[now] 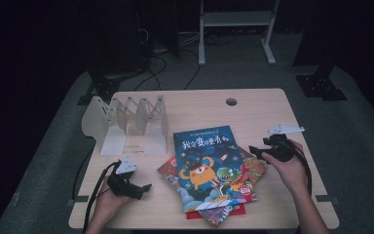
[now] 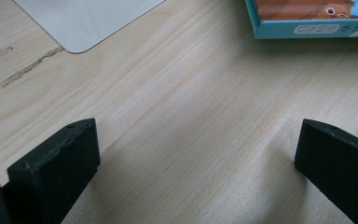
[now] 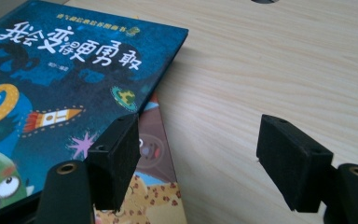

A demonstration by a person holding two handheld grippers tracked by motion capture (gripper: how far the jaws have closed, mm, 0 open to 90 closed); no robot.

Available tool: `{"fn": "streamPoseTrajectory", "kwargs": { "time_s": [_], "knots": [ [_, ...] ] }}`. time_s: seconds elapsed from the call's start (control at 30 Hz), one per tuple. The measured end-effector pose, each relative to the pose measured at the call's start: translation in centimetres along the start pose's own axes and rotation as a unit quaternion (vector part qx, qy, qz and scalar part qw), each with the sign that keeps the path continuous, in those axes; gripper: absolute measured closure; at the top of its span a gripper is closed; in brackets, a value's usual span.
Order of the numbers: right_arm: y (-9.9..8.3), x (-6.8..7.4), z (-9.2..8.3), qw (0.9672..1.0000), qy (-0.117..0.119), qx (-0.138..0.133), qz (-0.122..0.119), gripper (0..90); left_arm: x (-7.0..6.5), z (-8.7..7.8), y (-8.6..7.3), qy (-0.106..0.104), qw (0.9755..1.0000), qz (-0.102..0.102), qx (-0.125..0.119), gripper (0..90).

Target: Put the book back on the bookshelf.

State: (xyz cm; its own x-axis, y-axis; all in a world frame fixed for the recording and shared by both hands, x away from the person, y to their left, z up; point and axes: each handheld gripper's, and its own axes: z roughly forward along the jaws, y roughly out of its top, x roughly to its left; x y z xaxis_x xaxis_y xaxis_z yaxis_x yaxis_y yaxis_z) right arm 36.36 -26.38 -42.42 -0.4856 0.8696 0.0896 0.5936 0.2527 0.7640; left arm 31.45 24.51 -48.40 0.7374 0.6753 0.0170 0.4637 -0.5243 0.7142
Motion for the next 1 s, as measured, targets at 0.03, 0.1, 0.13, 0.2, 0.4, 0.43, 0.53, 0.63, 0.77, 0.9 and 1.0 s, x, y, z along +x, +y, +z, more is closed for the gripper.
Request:
{"fn": "streamPoseTrajectory", "kwargs": {
  "time_s": [0.03,0.1,0.13,0.2,0.4,0.43,0.53,0.63,0.77,0.9,1.0],
  "knots": [
    [0.2,0.1,0.2,1.0000,0.001,0.000,-0.003,29.2,0.0,0.0,0.0,0.000,1.0000,0.000,0.000,0.0],
    [0.4,0.3,0.3,1.0000,0.002,0.002,-0.002,29.1,0.0,0.0,0.0,0.000,1.0000,0.000,0.000,0.0],
    [0.6,0.4,0.4,1.0000,0.002,0.001,-0.004,29.1,0.0,0.0,0.0,0.000,1.0000,0.000,0.000,0.0],
    [0.9,0.5,0.6,1.0000,0.004,0.001,-0.005,29.2,0.0,0.0,0.0,0.000,1.0000,0.000,0.000,0.0],
    [1.8,0.7,1.6,0.9999,0.012,0.005,-0.008,29.3,0.0,0.0,0.0,0.000,1.0000,0.000,0.000,0.0],
    [2.0,0.7,1.8,0.9999,0.014,0.004,-0.008,29.3,0.0,0.0,0.0,0.000,1.0000,0.000,0.000,0.0],
    [2.6,0.7,2.3,0.9997,0.022,0.001,-0.005,30.1,0.0,0.0,0.0,0.000,1.0000,0.000,0.000,0.0],
    [3.3,0.7,3.0,0.9995,0.029,0.005,-0.008,30.0,0.0,0.0,0.0,0.000,1.0000,0.001,0.002,0.0],
    [4.5,0.9,4.1,0.9989,0.045,0.003,-0.009,30.2,0.0,0.0,0.0,0.000,1.0000,0.000,0.002,0.0],
    [5.8,1.2,5.4,0.9984,0.054,0.006,-0.017,30.3,0.0,0.0,0.0,0.000,1.0000,0.000,0.002,0.0],
    [6.6,1.3,6.4,0.9980,0.058,0.007,-0.022,30.4,0.0,0.0,0.0,0.000,1.0000,0.001,0.002,0.0]
  ]
}}
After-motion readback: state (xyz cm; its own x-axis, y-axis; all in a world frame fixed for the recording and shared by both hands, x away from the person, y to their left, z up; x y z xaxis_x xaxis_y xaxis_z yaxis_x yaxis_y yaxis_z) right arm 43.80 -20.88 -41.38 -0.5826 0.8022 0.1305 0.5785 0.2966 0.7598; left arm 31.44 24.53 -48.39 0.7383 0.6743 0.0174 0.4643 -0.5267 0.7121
